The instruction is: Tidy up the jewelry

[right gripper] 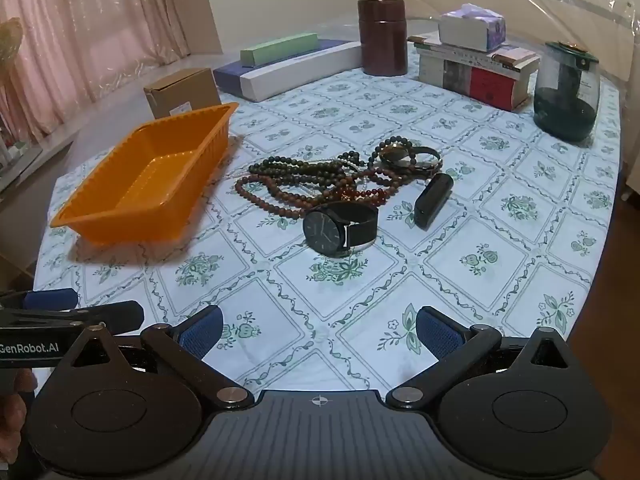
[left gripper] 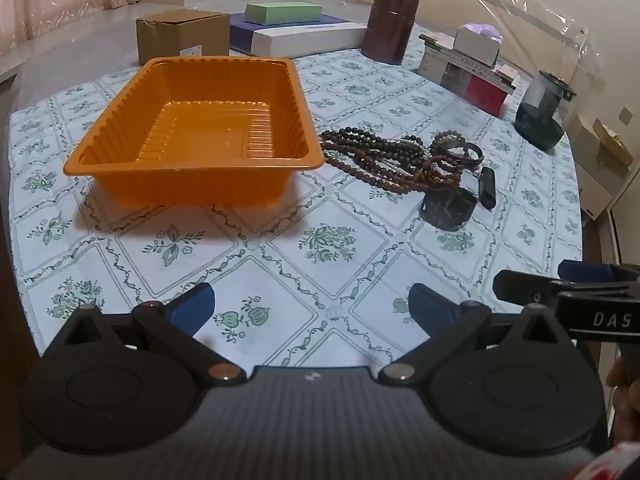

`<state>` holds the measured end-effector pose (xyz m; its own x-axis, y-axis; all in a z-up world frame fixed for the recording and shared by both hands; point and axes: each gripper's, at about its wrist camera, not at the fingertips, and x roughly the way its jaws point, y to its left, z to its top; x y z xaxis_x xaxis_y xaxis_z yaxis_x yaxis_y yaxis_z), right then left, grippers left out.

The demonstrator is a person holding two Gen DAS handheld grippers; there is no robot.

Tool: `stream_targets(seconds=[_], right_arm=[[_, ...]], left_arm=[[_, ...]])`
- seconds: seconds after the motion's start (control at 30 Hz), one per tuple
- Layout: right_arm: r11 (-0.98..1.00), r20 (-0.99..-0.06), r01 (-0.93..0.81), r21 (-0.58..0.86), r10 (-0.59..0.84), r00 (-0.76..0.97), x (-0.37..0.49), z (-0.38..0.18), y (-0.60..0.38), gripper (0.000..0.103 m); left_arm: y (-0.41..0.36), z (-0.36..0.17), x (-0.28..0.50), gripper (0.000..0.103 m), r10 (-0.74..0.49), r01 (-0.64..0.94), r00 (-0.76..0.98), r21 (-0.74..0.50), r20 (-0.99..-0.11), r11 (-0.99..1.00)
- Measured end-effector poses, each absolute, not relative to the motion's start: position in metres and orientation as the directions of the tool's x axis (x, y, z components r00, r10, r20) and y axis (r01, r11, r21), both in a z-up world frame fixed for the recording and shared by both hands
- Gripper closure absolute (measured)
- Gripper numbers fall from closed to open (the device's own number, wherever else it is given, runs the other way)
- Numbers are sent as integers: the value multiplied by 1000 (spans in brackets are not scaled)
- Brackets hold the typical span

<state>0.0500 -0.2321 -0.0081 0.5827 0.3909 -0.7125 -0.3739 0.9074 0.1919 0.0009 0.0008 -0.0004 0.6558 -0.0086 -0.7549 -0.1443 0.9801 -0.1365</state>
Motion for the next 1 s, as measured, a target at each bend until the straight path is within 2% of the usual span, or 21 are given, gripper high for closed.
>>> stream_targets(seconds=[1.0], right_arm=[[912,-707,-367,182,381,596,54,-3,-233,1]], left_arm=[[-4,2,2,1,-26,-146,671,-167,-741,975]])
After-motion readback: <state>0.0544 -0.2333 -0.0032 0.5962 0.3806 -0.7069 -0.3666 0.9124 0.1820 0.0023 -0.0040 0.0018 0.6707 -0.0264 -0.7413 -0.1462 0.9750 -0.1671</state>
